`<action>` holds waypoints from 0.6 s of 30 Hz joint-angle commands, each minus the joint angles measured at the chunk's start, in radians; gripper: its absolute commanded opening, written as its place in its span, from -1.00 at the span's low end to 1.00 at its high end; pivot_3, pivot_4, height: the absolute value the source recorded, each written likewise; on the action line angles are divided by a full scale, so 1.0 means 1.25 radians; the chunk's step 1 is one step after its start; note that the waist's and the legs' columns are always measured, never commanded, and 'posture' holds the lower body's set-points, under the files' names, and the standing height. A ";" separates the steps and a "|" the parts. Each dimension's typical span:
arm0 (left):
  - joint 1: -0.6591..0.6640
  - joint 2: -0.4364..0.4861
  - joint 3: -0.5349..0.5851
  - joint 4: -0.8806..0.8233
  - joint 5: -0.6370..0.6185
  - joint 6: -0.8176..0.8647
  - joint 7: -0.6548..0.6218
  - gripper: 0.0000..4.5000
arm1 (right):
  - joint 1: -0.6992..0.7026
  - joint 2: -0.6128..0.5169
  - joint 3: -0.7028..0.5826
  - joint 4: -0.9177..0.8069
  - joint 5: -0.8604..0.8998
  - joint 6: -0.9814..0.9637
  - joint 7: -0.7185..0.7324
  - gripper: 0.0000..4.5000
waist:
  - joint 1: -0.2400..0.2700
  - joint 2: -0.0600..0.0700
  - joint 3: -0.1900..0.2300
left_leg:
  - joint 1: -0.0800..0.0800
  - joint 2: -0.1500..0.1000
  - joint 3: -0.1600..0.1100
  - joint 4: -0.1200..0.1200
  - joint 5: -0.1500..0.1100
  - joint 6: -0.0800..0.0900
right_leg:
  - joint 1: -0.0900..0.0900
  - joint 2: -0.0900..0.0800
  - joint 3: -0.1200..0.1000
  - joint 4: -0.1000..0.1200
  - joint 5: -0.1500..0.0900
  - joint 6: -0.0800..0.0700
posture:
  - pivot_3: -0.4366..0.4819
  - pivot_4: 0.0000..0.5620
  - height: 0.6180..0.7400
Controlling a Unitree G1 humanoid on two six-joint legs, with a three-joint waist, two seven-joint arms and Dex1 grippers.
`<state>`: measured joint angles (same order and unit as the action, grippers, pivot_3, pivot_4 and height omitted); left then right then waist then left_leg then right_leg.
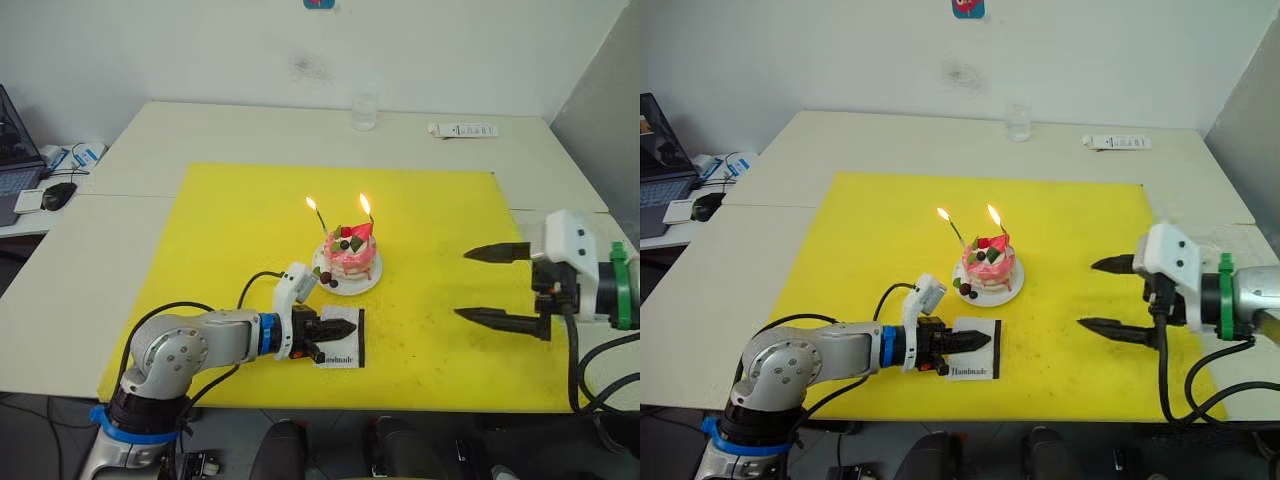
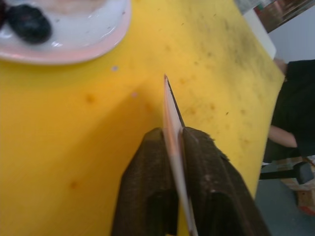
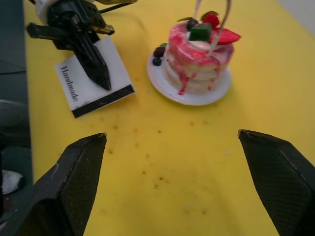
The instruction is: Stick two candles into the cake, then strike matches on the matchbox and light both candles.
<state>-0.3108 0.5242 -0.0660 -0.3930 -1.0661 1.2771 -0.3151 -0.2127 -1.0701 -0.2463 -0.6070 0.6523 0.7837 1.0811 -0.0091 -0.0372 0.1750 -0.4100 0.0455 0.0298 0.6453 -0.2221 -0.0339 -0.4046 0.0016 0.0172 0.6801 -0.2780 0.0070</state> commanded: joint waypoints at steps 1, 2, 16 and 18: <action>-0.019 0.015 -0.001 -0.040 0.018 -0.017 -0.033 -0.25 | -0.030 0.000 0.017 -0.009 0.017 -0.008 -0.007 1.00 | 0.002 0.000 0.000 | 0.000 0.000 0.000 0.000 0.000 0.000 | 0.000 0.000 0.000 0.000 0.000 0.000 | -0.05 -0.47 1.00; -0.022 0.022 -0.001 -0.047 0.023 -0.019 -0.041 -0.09 | -0.033 0.002 0.024 -0.009 0.017 -0.009 -0.009 1.00 | 0.003 0.000 0.000 | 0.000 0.000 0.000 0.000 0.000 0.000 | 0.000 0.000 0.000 0.000 0.000 0.000 | -0.05 -0.47 1.00; -0.047 0.167 0.056 -0.120 0.041 -0.052 -0.168 1.00 | -0.014 0.004 0.046 -0.018 -0.004 -0.034 -0.026 1.00 | 0.003 0.000 0.000 | -0.001 0.000 0.000 0.000 0.000 0.000 | -0.001 0.000 -0.001 0.000 0.000 0.000 | -0.05 -0.47 1.00; -0.035 0.213 0.070 -0.128 0.058 -0.081 -0.207 1.00 | -0.007 0.004 0.035 -0.019 -0.008 -0.038 -0.033 1.00 | 0.003 0.000 0.000 | -0.001 0.000 0.000 0.000 0.000 0.000 | -0.001 -0.001 0.000 0.000 0.000 0.000 | -0.05 -0.47 1.00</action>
<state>-0.3602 0.7572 -0.0206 -0.5149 -1.0119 1.2209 -0.5248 -0.2186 -1.0582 -0.1711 -0.6089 0.6473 0.7568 1.0470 -0.0054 -0.0376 0.1754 -0.4111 0.0458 0.0301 0.6452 -0.2221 -0.0340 -0.4056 0.0009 0.0169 0.6796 -0.2780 0.0070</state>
